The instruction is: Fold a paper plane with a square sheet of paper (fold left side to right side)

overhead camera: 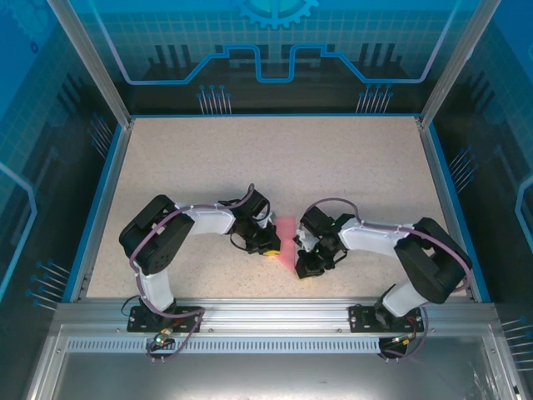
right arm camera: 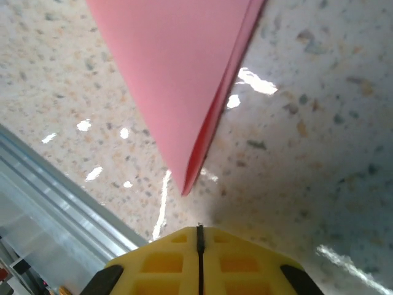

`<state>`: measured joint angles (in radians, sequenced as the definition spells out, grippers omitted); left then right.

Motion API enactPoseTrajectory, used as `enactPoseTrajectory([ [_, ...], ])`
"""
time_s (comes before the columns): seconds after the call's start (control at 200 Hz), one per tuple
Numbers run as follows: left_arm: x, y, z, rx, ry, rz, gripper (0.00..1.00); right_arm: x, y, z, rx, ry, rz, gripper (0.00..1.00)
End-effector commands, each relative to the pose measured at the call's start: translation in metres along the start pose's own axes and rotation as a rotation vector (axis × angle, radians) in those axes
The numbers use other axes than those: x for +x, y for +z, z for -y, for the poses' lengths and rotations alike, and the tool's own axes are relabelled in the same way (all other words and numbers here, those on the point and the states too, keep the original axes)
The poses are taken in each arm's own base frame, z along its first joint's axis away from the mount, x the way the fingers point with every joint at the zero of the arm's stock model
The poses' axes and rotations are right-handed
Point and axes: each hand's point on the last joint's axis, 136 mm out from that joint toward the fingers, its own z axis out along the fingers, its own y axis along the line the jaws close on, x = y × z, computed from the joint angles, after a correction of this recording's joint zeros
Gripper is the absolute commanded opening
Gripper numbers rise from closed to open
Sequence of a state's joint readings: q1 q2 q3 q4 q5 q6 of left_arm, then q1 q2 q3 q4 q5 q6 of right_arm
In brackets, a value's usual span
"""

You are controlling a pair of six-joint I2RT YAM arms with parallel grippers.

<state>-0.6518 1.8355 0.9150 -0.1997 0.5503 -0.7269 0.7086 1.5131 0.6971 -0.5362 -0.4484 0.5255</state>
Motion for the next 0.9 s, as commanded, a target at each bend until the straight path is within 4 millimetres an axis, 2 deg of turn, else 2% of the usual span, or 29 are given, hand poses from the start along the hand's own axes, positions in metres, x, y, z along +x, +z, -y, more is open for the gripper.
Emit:
enactPoseTrajectory([
  [0.0, 0.012, 0.010, -0.052, -0.192, -0.081, -0.023, 0.08, -0.005, -0.016, -0.020, -0.041, -0.018, 0.043, 0.06],
  [0.095, 0.011, 0.009, -0.050, -0.187, -0.077, -0.021, 0.08, -0.020, -0.016, -0.032, -0.091, -0.023, 0.085, 0.05],
  [0.155, 0.010, 0.009, -0.049, -0.185, -0.075, -0.019, 0.08, -0.029, -0.012, -0.033, -0.094, -0.014, 0.094, 0.05],
  [0.35, 0.008, 0.008, -0.043, -0.173, -0.070, -0.012, 0.08, -0.044, 0.009, -0.016, -0.019, 0.036, 0.068, 0.02],
  [0.525, 0.002, -0.002, -0.025, -0.135, -0.042, 0.014, 0.10, -0.032, 0.024, 0.006, 0.045, 0.086, 0.013, 0.00],
  [0.695, -0.004, -0.021, 0.005, -0.069, 0.009, 0.062, 0.11, -0.019, 0.029, 0.026, 0.121, 0.114, -0.016, 0.00],
  [0.89, 0.013, -0.035, 0.025, -0.026, 0.088, 0.072, 0.07, -0.017, 0.027, 0.037, 0.166, 0.119, -0.017, 0.00],
])
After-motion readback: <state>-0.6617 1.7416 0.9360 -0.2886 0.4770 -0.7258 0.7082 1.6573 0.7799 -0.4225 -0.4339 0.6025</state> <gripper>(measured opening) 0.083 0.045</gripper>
